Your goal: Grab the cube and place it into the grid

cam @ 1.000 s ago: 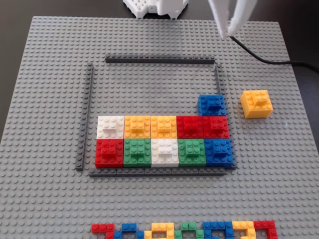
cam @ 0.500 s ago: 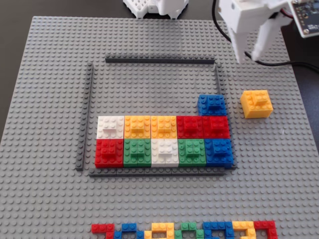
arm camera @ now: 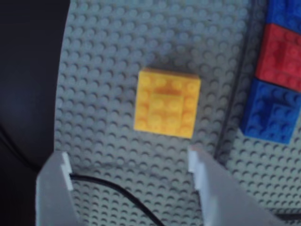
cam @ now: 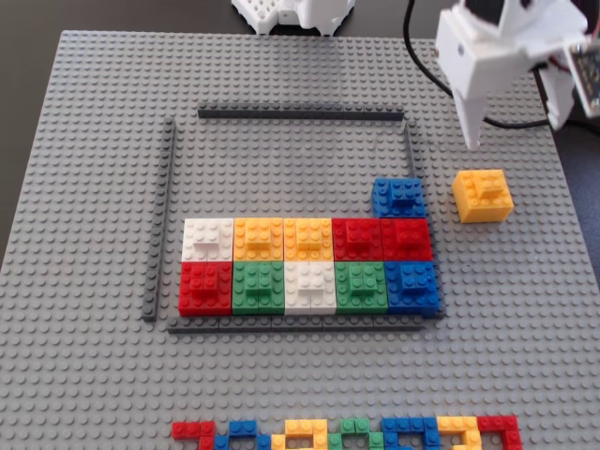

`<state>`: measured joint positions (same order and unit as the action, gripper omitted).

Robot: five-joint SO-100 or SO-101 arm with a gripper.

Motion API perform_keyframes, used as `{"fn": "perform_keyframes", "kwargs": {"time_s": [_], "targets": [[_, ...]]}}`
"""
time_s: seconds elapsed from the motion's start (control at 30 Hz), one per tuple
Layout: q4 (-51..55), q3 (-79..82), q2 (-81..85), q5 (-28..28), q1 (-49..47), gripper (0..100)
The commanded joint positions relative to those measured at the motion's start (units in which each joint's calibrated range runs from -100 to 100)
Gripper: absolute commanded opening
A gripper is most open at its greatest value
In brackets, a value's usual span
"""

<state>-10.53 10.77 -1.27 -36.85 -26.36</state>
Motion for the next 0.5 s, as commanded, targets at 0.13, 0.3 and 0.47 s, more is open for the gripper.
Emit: {"fn": "perform_keyframes", "kwargs": {"time_s": [0.13,0.3,0.47], "targets": [[-2.27,-4.83,-2.68,0.44,0.69,30],[-3.06,-4.74,-4.66,0.44,1.72,30],[-3.40,-4.56,-5.52,0.54,1.94,30]]}}
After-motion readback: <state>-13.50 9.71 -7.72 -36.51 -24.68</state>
